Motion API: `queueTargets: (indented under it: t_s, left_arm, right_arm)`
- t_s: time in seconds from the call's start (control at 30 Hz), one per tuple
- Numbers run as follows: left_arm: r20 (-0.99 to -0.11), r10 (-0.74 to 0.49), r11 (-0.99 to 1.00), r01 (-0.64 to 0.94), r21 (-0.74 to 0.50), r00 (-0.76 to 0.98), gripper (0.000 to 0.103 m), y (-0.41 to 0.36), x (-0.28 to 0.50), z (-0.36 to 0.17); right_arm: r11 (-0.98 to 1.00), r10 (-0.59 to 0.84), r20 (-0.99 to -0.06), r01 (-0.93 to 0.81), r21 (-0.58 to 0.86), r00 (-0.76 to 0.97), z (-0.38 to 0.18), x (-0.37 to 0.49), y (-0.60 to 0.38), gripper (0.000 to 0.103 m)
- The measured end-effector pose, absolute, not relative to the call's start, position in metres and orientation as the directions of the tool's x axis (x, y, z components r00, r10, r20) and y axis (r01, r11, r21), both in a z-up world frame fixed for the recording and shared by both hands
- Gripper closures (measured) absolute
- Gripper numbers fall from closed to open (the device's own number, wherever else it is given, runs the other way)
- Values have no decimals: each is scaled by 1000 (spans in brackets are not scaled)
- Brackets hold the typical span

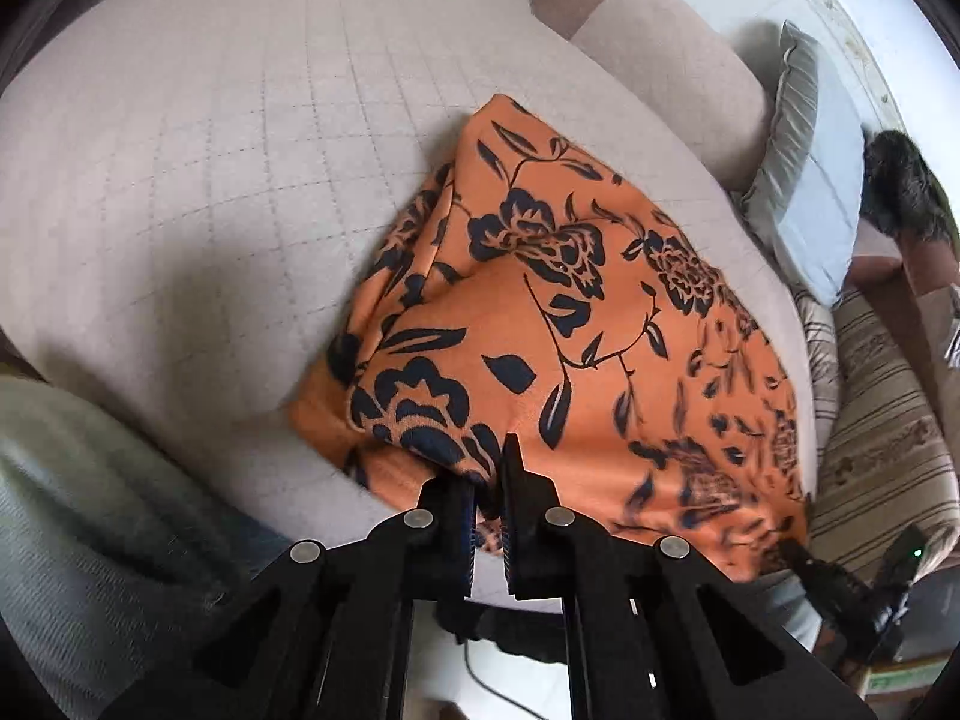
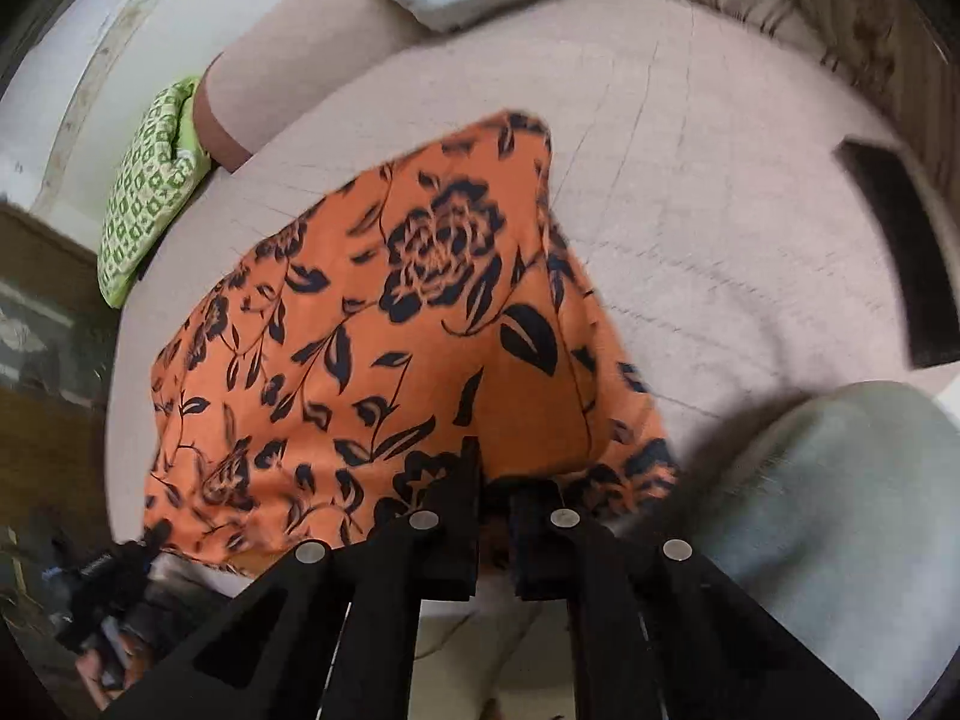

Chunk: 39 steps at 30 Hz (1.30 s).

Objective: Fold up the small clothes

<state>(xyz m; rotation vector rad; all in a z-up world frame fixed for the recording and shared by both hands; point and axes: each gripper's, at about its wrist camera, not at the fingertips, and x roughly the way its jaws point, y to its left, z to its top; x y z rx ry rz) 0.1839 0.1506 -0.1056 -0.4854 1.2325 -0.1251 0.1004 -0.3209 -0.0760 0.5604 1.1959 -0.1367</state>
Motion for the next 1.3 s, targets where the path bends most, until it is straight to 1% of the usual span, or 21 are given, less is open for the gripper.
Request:
queueTargets:
  t_s: [0.07, 0.13, 0.23, 0.3, 0.37, 0.43, 0.47, 0.5, 0.6, 0.67, 0.7, 0.73, 0.77, 0.83, 0.87, 0.93, 0.97, 1.03, 1.13, 1.2, 1.3]
  left_arm:
    - [-900, -314, 912, -168, -375, 303, 96, 145, 190, -120]
    - [-921, -281, 931, -156, -329, 269, 96, 137, 195, -136]
    - [-914, -250, 942, -138, -306, 320, 95, 135, 191, -122]
    - [-919, -189, 960, -132, -248, 346, 94, 138, 189, -115]
    - [-934, -199, 954, -158, -253, 296, 93, 142, 195, -127]
    - [-928, -221, 946, -166, -279, 299, 91, 145, 193, -125]
    - [-924, -236, 942, -164, -294, 300, 90, 146, 191, -121]
    - [-919, -252, 938, -159, -309, 302, 90, 147, 187, -116]
    - [-898, -284, 932, -123, -341, 337, 81, 158, 168, -88]
    - [-867, -300, 924, -106, -368, 398, 69, 169, 157, -65]
    - [-854, -309, 917, -108, -385, 419, 66, 176, 153, -56]
    - [-846, -311, 912, -114, -394, 433, 59, 177, 150, -51]
    - [-835, -306, 905, -131, -404, 458, 53, 183, 152, -44]
    - [-839, -270, 911, -156, -381, 472, 49, 186, 161, -43]
    - [-867, -233, 924, -177, -338, 440, 49, 186, 174, -49]
    - [-887, -235, 928, -179, -326, 397, 49, 183, 193, -63]
    - [-888, -260, 917, -191, -350, 378, 49, 184, 203, -76]
    - [-871, -324, 887, -202, -416, 368, 49, 186, 214, -97]
    - [-888, -333, 862, -281, -423, 316, 49, 199, 216, -124]
    - [-861, -390, 822, -299, -485, 327, 49, 208, 215, -129]
    - [-853, -414, 816, -286, -502, 316, 49, 208, 216, -135]
  right_arm:
    - [870, 171, -919, 384, 310, 355, -80, 100, -321, 97]
    - [891, 108, -942, 390, 234, 319, -99, 110, -320, 96]
    - [877, 166, -954, 405, 260, 251, -124, 115, -318, 96]
    - [904, 82, -956, 383, 191, 283, -113, 109, -314, 93]
    - [913, 60, -959, 374, 165, 277, -115, 109, -313, 89]
    - [917, 85, -970, 363, 166, 230, -127, 114, -311, 89]
    - [916, 94, -969, 361, 173, 228, -126, 114, -311, 85]
    - [913, 105, -963, 361, 192, 246, -118, 111, -311, 83]
    - [910, 76, -948, 368, 193, 310, -88, 92, -307, 73]
    - [910, 91, -921, 343, 231, 379, -61, 80, -303, 55]
    - [917, 95, -900, 314, 245, 426, -44, 77, -297, 52]
    - [922, 98, -886, 293, 252, 453, -34, 76, -293, 48]
    - [929, 109, -868, 262, 263, 485, -22, 77, -286, 42]
    - [933, 167, -827, 186, 309, 538, -3, 84, -270, 34]
    - [932, 209, -806, 137, 336, 554, 2, 92, -261, 33]
    - [918, 310, -770, 37, 396, 557, 10, 113, -241, 33]
    - [900, 375, -745, -23, 436, 552, 12, 125, -225, 33]
    - [880, 435, -713, -91, 466, 550, 13, 144, -198, 33]
    - [858, 491, -678, -169, 485, 546, 12, 169, -163, 33]
    - [840, 529, -674, -201, 505, 516, 7, 188, -146, 33]
    - [803, 593, -694, -239, 546, 409, -4, 222, -117, 32]
